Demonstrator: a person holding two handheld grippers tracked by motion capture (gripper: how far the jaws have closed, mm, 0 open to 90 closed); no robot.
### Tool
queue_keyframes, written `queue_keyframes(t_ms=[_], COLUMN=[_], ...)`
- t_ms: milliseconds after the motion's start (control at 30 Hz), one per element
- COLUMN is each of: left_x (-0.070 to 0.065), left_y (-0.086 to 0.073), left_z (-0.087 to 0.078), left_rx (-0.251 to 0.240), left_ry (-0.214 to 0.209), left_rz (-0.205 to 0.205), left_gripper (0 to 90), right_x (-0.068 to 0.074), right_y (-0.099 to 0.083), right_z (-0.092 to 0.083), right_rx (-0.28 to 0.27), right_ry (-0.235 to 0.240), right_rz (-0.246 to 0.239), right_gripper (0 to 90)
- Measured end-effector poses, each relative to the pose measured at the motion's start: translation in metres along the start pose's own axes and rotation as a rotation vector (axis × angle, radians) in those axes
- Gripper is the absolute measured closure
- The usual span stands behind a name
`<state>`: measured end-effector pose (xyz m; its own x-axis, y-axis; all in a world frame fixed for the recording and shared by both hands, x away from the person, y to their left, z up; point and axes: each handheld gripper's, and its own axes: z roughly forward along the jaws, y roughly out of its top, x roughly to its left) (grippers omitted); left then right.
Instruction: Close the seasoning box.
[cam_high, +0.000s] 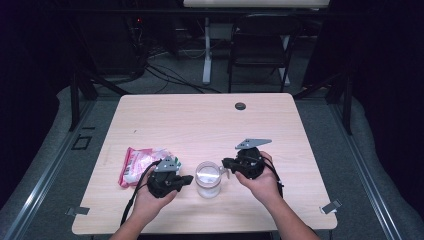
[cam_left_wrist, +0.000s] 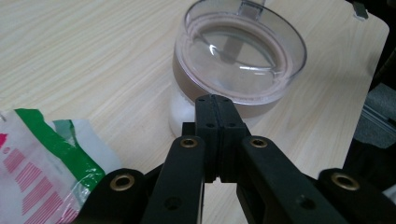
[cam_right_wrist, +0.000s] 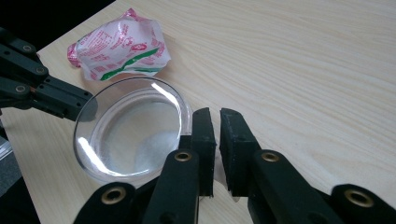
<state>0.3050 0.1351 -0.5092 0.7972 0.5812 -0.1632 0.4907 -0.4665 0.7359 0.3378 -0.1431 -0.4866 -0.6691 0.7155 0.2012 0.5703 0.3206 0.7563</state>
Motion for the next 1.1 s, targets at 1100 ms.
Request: queue_keyframes(t_ms=[1100], left_x=[-0.0048], left_y=[0.0007], left_z=[-0.0011], left_rx=[-0.034], left_ry=[0.006], left_rz=[0.029], left_gripper=[90.0], right_x=[0.0019], right_y=[-0.0006], right_z=[0.0019], right_rx=[0.011], right_ry=[-0.001], right_rz=[-0.014], right_gripper=[82.8])
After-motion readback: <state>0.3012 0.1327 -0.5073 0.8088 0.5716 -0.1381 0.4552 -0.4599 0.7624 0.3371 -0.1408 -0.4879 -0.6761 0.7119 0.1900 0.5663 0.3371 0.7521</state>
